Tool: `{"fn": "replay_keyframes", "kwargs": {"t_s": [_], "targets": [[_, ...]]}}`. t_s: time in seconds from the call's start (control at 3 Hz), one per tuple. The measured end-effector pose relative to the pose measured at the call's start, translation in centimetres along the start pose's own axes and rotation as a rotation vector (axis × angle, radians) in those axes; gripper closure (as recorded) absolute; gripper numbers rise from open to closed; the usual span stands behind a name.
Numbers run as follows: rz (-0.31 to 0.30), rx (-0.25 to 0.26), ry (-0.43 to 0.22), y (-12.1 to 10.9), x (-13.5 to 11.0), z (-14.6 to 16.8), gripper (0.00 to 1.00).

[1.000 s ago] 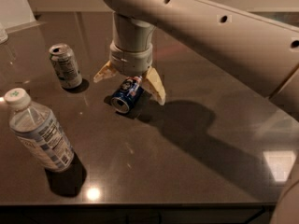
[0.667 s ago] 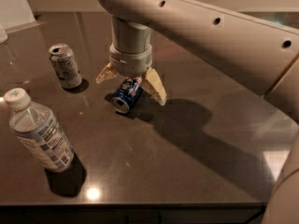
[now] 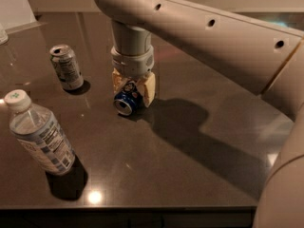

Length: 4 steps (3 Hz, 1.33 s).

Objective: Place pepsi can upright

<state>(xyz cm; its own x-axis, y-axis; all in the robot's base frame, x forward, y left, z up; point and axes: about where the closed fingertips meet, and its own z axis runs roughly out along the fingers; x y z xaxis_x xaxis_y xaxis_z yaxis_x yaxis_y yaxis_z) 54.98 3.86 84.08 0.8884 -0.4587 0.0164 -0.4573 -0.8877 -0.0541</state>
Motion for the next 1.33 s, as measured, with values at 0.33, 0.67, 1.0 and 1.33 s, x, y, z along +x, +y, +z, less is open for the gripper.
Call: {"fn": "replay_keyframes", "kwargs": {"t_s": [0.33,0.67,1.0,1.33], "targets": [[0.040,0.000,-0.006,0.0,0.3,-0.6,0.65],[0.149,0.018,-0.064,-0.5,1.0,-2.1,0.88],[0.313,0.092,-0.159,-1.2,1.9,-5.4,1.00],[0.499,0.209,-0.304,-1.6,2.7,-9.1,1.00]]}}
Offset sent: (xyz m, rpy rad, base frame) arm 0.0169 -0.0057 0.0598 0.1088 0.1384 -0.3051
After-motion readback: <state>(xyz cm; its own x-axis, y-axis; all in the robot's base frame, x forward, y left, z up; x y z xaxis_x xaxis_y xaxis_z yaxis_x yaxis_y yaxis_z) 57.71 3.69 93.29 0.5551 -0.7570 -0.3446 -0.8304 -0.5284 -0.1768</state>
